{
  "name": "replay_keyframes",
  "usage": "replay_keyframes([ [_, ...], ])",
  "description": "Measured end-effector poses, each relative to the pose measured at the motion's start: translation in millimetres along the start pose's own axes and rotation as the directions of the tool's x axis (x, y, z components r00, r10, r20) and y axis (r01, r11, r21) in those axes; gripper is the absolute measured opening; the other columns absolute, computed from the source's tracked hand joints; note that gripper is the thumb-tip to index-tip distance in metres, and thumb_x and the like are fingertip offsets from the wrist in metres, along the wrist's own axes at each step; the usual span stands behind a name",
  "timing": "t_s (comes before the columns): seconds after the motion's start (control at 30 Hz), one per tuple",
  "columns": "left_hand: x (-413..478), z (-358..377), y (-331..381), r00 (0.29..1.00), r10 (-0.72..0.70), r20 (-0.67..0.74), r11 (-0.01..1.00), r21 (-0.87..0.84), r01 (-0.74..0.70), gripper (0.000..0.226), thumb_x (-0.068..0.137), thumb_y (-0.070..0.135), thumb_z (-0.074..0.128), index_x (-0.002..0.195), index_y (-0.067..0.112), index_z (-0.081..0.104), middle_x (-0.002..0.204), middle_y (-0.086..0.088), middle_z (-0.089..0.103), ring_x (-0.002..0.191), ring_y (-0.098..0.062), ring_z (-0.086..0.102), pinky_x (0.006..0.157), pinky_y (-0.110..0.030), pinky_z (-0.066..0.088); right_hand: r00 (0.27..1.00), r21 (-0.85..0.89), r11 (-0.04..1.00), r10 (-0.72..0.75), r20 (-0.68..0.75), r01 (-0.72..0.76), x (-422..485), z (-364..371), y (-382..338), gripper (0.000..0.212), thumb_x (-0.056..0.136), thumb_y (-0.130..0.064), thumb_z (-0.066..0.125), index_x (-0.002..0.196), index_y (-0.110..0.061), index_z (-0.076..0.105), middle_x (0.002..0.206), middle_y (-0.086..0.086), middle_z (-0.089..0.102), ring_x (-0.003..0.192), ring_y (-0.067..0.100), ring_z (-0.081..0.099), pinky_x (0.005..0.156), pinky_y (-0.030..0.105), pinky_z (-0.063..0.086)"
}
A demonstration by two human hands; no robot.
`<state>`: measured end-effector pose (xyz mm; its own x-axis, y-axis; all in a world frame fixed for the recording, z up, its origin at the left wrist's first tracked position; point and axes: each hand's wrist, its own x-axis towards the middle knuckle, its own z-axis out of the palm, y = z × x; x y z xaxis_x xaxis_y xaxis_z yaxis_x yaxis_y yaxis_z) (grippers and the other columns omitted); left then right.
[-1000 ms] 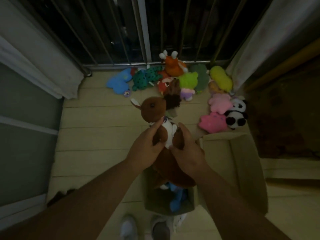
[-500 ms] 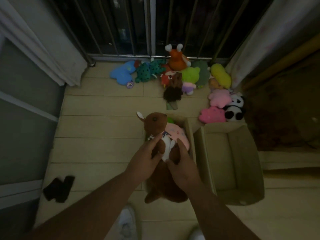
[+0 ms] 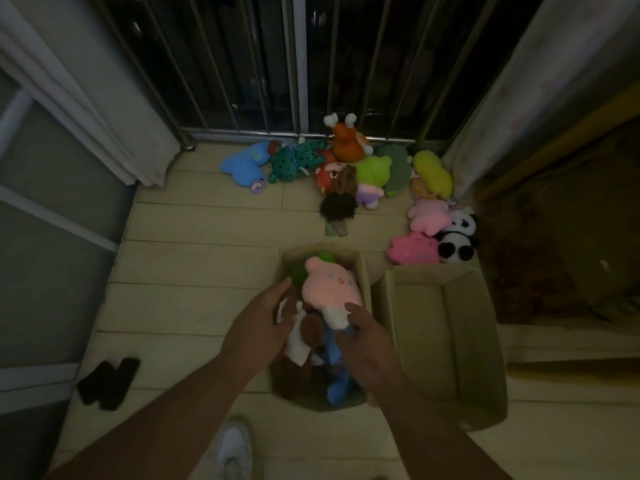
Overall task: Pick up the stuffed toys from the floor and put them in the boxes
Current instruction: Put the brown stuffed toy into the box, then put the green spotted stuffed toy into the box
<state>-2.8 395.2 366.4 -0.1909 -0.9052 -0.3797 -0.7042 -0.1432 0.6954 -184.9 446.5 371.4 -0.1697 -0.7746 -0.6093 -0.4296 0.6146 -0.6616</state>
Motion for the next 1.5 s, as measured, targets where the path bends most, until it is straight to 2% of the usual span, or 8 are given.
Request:
replay_keyframes([
  [0.3, 19, -63, 90, 0.989, 0.118, -0.088, 0.992, -0.024, -0.12, 0.058, 0.09, 0.026, 0.062, 0.141, 0.038, 0.038, 0.142, 0.005, 0.047, 0.128, -0.011, 0.044, 0.099, -0.026, 0.038, 0.987, 0.113, 0.988, -0.087, -0.134, 0.102, -3, -61, -79, 0.048, 0.086, -0.034, 0.062, 0.129, -0.015, 0.054, 0.128, 0.009, 0.06, 0.116, 0.028, 0.057, 0.099, 0.047, 0.047],
  [0.47, 46, -83, 103, 0.983, 0.166, -0.082, 0.985, -0.039, -0.17, 0.058, 0.089, 0.032, 0.062, 0.141, 0.039, 0.038, 0.144, 0.005, 0.045, 0.129, -0.013, 0.044, 0.103, -0.035, 0.042, 0.981, 0.087, 0.99, -0.097, -0.17, 0.112, 7, -76, -112, 0.038, 0.092, -0.017, 0.057, 0.129, -0.026, 0.052, 0.106, -0.012, 0.055, 0.098, 0.006, 0.055, 0.08, 0.017, 0.041],
  [0.77, 104, -107, 94, 0.975, 0.216, -0.043, 0.976, 0.006, -0.216, 0.055, 0.088, 0.034, 0.063, 0.138, 0.038, 0.041, 0.139, 0.003, 0.048, 0.126, -0.013, 0.046, 0.098, -0.039, 0.046, 0.941, 0.216, 0.96, -0.105, -0.321, 0.18, 55, -73, -132, 0.04, 0.089, -0.018, 0.064, 0.128, -0.016, 0.055, 0.127, 0.003, 0.059, 0.107, 0.018, 0.057, 0.084, 0.039, 0.053],
  [0.87, 124, -108, 98, 0.979, 0.204, -0.021, 0.979, 0.032, -0.203, 0.054, 0.088, 0.034, 0.062, 0.137, 0.038, 0.042, 0.139, 0.003, 0.048, 0.126, -0.013, 0.046, 0.1, -0.037, 0.044, 0.943, 0.199, 0.964, -0.107, -0.314, 0.176, 72, -80, -133, 0.04, 0.09, -0.019, 0.063, 0.129, -0.018, 0.054, 0.123, -0.003, 0.057, 0.108, 0.016, 0.056, 0.077, 0.033, 0.052],
  [0.97, 155, -102, 114, 0.98, 0.201, -0.005, 0.979, 0.048, -0.2, 0.054, 0.088, 0.034, 0.062, 0.138, 0.035, 0.042, 0.139, 0.002, 0.048, 0.126, -0.015, 0.046, 0.1, -0.038, 0.044, 0.933, 0.229, 0.957, -0.09, -0.349, 0.178, 98, -97, -131, 0.041, 0.088, -0.019, 0.066, 0.128, -0.018, 0.055, 0.124, 0.002, 0.06, 0.103, 0.019, 0.059, 0.087, 0.043, 0.053],
  [1.23, 248, -79, 153, 0.98, 0.196, -0.039, 0.98, -0.012, -0.196, 0.051, 0.089, 0.027, 0.063, 0.136, 0.029, 0.045, 0.135, 0.0, 0.05, 0.122, -0.019, 0.049, 0.097, -0.035, 0.043, 0.93, 0.189, 0.969, -0.081, -0.359, 0.157, 174, -139, -140, 0.038, 0.088, -0.017, 0.064, 0.126, -0.016, 0.057, 0.112, -0.002, 0.059, 0.09, 0.015, 0.058, 0.09, 0.039, 0.05],
  [1.37, 295, -81, 135, 0.985, 0.173, -0.007, 0.985, 0.005, -0.173, 0.05, 0.089, 0.029, 0.063, 0.136, 0.031, 0.045, 0.136, 0.001, 0.049, 0.121, -0.018, 0.049, 0.093, -0.031, 0.043, 0.942, 0.162, 0.977, -0.081, -0.326, 0.14, 216, -137, -156, 0.037, 0.09, -0.018, 0.063, 0.127, -0.017, 0.056, 0.11, -0.006, 0.057, 0.092, 0.012, 0.057, 0.08, 0.022, 0.042],
  [1.5, 370, -87, 91, 0.985, 0.171, 0.019, 0.984, 0.042, -0.172, 0.05, 0.089, 0.025, 0.064, 0.135, 0.028, 0.046, 0.132, 0.001, 0.051, 0.119, -0.018, 0.049, 0.089, -0.026, 0.04, 0.934, 0.186, 0.97, -0.082, -0.346, 0.155, 290, -108, -171, 0.035, 0.088, -0.018, 0.065, 0.122, -0.018, 0.06, 0.112, 0.001, 0.065, 0.1, 0.021, 0.062, 0.084, 0.029, 0.047],
])
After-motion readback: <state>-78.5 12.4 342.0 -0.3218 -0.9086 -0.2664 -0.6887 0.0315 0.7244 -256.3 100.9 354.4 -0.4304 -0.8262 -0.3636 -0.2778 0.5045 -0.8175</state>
